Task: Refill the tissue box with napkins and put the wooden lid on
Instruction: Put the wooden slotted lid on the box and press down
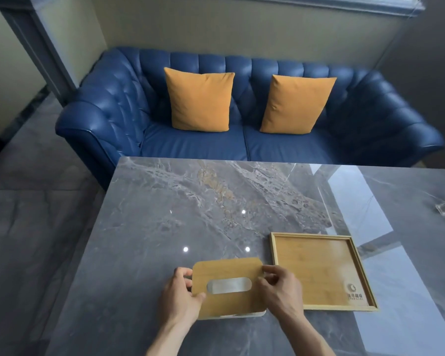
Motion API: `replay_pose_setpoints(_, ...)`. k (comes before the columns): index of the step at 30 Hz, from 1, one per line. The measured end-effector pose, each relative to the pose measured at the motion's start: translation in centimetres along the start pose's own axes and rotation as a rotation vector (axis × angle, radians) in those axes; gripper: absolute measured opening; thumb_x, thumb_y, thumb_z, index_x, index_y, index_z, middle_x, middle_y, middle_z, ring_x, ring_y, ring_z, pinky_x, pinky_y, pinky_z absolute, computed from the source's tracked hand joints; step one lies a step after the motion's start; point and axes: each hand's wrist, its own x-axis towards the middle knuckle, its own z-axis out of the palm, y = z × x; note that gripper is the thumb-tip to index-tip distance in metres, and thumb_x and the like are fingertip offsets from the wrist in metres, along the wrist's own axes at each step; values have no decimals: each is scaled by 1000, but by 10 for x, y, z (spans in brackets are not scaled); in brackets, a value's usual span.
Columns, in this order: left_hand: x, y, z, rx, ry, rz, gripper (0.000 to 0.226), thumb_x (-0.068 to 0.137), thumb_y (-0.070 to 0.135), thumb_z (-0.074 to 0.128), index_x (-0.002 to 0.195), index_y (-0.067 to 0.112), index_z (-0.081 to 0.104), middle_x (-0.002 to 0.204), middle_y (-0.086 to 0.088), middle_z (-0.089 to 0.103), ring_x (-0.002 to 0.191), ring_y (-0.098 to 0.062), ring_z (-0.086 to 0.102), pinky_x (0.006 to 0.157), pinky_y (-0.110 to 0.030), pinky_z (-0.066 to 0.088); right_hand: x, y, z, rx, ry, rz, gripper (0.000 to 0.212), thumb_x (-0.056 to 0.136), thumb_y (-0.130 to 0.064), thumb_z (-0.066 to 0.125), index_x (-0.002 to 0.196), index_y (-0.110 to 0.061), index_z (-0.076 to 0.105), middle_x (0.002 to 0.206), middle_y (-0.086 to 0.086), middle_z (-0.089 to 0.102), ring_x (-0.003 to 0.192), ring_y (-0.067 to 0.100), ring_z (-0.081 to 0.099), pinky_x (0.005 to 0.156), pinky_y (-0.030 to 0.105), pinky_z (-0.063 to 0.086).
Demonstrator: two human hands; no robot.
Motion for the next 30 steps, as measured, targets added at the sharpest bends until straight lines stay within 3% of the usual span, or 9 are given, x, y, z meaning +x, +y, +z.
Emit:
replay_pose_setpoints(5, -5, 2, 9, 29, 44, -1, 46, 63, 17, 77, 97, 35, 53, 88, 12, 67, 75, -8, 65, 67, -29, 52, 5, 5, 3, 15, -22, 32, 33, 74, -17, 68, 106, -21, 74, 88, 0, 75, 86, 20, 67, 79, 32, 54)
replay_pose_setpoints(11, -11, -1, 11, 59, 100, 8, 44, 66, 18, 75, 98, 39, 54, 90, 17, 64, 78, -8, 64, 70, -32, 53, 6, 10, 7, 33, -36, 51, 31, 78, -17, 67, 107, -22, 74, 80, -6, 68, 87, 18, 67, 80, 32, 53)
replay_pose_setpoints(17, -14, -1, 15, 95, 159, 47, 47, 68, 20, 77, 107, 40, 58, 96, 17, 62, 80, -10, 65, 72, -34, 53, 8, 11, 9, 22, -2, 44, 24, 80, -19, 68, 102, -23, 75, 75, -9, 67, 78, 16, 64, 71, 28, 47)
replay_pose_setpoints(30, -14, -3, 15, 146, 153, 64, 51, 73, 25, 77, 118, 40, 60, 101, 18, 61, 86, -10, 65, 77, -35, 53, 13, 15, 14, -62, 32, 60, 22, 79, -18, 67, 98, -25, 74, 74, -12, 69, 79, 17, 66, 71, 31, 52)
